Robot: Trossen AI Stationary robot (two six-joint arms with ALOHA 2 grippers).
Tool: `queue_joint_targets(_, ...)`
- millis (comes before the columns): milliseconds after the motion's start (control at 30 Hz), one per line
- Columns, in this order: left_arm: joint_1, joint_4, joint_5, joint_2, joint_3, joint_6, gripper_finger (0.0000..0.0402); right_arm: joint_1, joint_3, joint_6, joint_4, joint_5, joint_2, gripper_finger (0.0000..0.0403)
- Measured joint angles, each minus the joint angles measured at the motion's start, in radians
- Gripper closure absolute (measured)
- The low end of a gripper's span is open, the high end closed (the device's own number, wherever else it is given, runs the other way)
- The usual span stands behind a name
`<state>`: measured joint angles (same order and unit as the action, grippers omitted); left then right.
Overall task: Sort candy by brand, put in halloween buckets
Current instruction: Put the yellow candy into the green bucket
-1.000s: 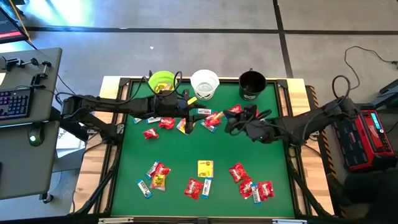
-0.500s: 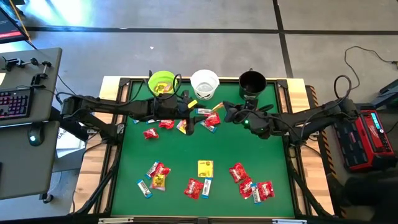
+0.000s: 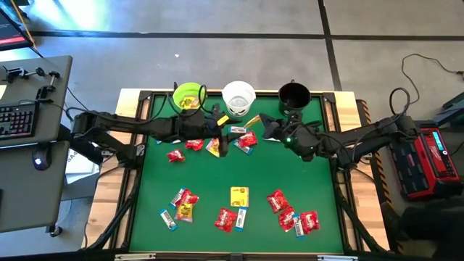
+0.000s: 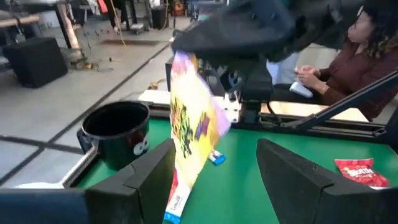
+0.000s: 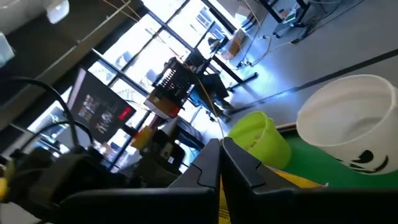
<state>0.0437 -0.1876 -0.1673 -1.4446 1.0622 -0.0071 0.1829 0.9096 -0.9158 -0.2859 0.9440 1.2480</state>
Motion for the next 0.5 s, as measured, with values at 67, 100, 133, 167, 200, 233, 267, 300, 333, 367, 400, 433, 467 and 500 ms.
queue_joint_targets(67, 0.000, -0.011, 0.000, -0.004, 0.000, -0.022, 0.0183, 0.000, 0.000, 0.000, -0.011, -0.001, 0.000, 0.0403)
queue_joint_targets(100, 0.000, -0.034, 0.000, -0.009, 0.000, -0.031, 0.0184, 0.000, 0.000, 0.000, -0.014, -0.001, 0.000, 0.0403)
queue_joint_targets(133, 0.000, -0.052, 0.000, -0.010, 0.000, -0.038, 0.0185, 0.000, 0.000, 0.000, -0.018, -0.001, 0.000, 0.0403)
queue_joint_targets(167, 0.000, -0.056, 0.000, -0.012, 0.000, -0.043, 0.0186, 0.000, 0.000, 0.000, -0.020, -0.001, 0.000, 0.0403)
queue_joint_targets(200, 0.000, -0.063, -0.001, -0.015, 0.000, -0.044, 0.0188, 0.000, 0.000, 0.000, -0.022, -0.001, 0.000, 0.0403)
queue_joint_targets(233, 0.000, -0.079, -0.002, -0.024, 0.000, -0.043, 0.0191, 0.000, 0.000, 0.000, -0.028, -0.003, 0.000, 0.0403)
queue_joint_targets(267, 0.000, -0.093, -0.004, -0.031, 0.000, -0.043, 0.0195, 0.000, 0.000, 0.000, -0.032, -0.006, 0.000, 0.0403)
queue_joint_targets(300, 0.000, -0.093, -0.004, -0.035, 0.000, -0.044, 0.0198, 0.000, 0.000, 0.000, -0.038, -0.010, 0.000, 0.0403)
queue_joint_targets(333, 0.000, -0.096, -0.004, -0.042, 0.000, -0.043, 0.0203, 0.000, 0.000, 0.000, -0.042, -0.012, 0.000, 0.0403)
queue_joint_targets(367, 0.000, -0.102, -0.004, -0.047, 0.000, -0.040, 0.0208, 0.000, 0.000, 0.000, -0.045, -0.013, 0.000, 0.0403)
queue_joint_targets(400, 0.000, -0.098, -0.004, -0.051, 0.002, -0.036, 0.0213, 0.000, 0.000, 0.000, -0.048, -0.019, 0.000, 0.0403)
queue_joint_targets(433, 0.000, -0.094, -0.005, -0.055, 0.006, -0.035, 0.0220, 0.000, 0.000, 0.000, -0.052, -0.020, 0.000, 0.0403)
queue_joint_targets(467, 0.000, -0.096, -0.009, -0.058, 0.009, -0.035, 0.0227, 0.000, 0.000, 0.000, -0.055, -0.023, 0.000, 0.0403)
queue_joint_targets(500, 0.000, -0.097, -0.020, -0.061, 0.014, -0.034, 0.0236, 0.000, 0.000, 0.000, -0.058, -0.029, 0.000, 0.0403)
